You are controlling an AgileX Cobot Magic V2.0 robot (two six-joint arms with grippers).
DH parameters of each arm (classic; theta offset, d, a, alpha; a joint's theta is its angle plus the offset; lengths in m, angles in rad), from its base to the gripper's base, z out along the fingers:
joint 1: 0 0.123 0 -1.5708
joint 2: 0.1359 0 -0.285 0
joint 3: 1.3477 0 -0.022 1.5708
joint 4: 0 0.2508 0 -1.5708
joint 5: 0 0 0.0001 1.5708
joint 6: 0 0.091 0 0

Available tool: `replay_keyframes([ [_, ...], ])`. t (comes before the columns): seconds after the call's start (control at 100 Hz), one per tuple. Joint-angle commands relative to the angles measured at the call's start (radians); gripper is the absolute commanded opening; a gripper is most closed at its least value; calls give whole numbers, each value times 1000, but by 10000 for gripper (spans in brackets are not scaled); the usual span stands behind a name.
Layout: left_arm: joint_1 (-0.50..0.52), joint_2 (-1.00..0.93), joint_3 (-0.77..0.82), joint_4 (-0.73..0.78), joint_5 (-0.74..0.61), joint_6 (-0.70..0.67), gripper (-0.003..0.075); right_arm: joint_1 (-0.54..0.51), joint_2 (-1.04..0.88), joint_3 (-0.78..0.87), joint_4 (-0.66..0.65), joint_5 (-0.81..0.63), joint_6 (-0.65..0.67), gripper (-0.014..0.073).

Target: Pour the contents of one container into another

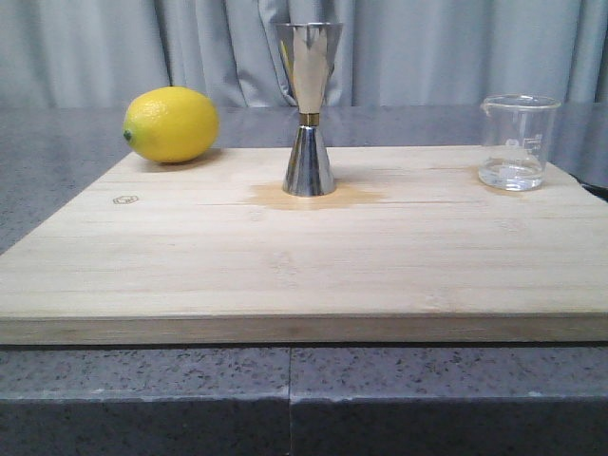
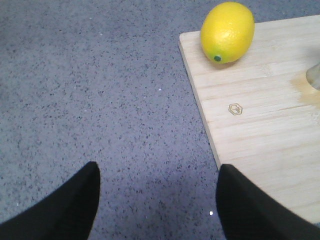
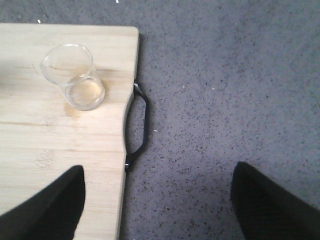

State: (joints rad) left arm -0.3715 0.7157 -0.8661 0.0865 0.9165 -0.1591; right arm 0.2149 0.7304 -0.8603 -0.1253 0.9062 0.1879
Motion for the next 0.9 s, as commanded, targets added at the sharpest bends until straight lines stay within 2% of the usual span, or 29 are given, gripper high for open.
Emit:
replay_keyframes([
  [0.0, -8, -87, 49, 8, -88, -41, 448, -5, -79, -30, -21, -42, -12, 542],
  [0.16, -8, -220, 149, 8, -104, -46, 448, -5, -221, 18, -47, -37, -12, 542],
  [0.34, -8, -269, 170, 23, -104, -46, 448, -5, -354, 71, -101, -4, -12, 542],
  [0.54, -8, -268, 172, 27, -106, -46, 447, -5, -400, 93, -129, 0, -12, 541],
  [0.63, -8, -268, 172, 27, -104, -46, 405, -5, -400, 93, -129, 2, -12, 524],
  [0.7, -8, -268, 172, 27, -104, -46, 332, -5, -400, 93, -129, 2, -12, 454],
  [0.89, -8, -268, 172, 27, -104, -46, 104, -5, -400, 93, -129, 2, -12, 150],
])
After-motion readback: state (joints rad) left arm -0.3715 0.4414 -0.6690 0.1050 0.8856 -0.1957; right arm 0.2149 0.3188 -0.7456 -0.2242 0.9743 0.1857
